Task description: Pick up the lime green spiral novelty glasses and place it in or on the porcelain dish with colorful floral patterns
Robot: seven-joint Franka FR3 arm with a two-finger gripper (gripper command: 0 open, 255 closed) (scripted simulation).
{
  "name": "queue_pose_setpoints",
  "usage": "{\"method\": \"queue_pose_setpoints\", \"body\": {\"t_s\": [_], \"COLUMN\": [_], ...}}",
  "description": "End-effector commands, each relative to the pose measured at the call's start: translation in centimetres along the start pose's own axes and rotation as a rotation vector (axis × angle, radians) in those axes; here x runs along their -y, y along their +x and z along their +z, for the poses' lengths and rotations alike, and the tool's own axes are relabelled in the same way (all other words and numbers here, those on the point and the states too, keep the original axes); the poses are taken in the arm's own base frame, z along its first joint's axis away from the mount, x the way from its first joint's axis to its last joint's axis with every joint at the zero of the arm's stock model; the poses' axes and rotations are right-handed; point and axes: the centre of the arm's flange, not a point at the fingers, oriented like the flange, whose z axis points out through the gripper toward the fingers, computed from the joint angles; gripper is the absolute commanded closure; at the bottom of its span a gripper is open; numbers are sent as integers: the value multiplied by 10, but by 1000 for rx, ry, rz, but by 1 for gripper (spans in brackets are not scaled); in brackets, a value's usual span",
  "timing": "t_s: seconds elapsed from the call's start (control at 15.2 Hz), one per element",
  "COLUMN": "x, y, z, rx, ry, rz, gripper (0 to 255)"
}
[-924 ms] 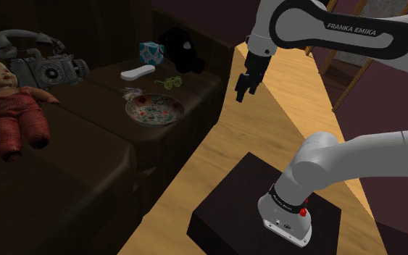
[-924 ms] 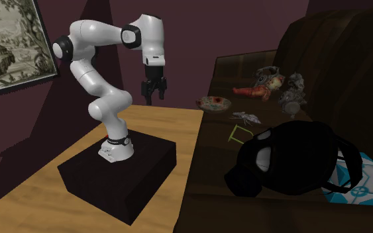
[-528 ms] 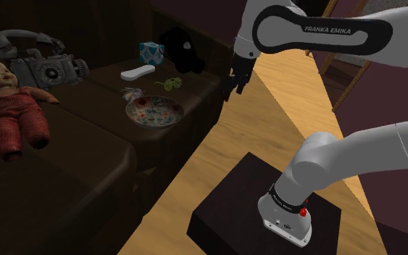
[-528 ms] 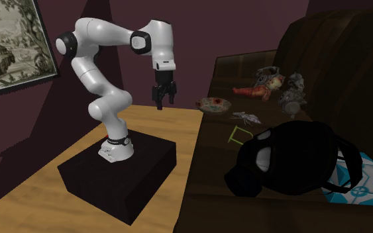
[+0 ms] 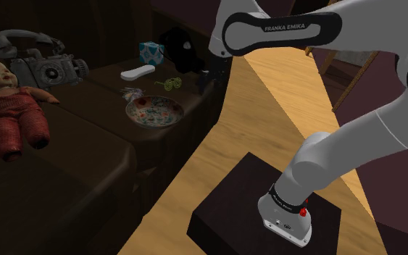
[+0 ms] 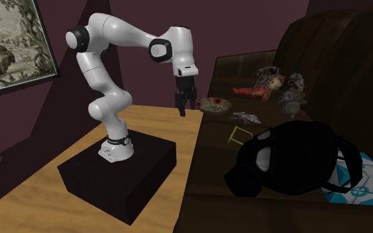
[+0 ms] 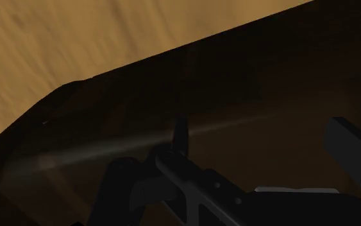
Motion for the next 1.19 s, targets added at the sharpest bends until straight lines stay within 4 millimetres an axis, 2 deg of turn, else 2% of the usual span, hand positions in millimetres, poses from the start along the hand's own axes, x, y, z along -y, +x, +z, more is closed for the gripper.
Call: {"method": "queue_pose_setpoints", "body": {"t_s": [0.0,0.59,1.12], "x": [9,36,58], "y": [22,119,207], "z": [8,35,49], "rx": [-24,-125,-215], "ry": [2,10,16], "rz": [5,25,42], "gripper": [0,0,0]}}
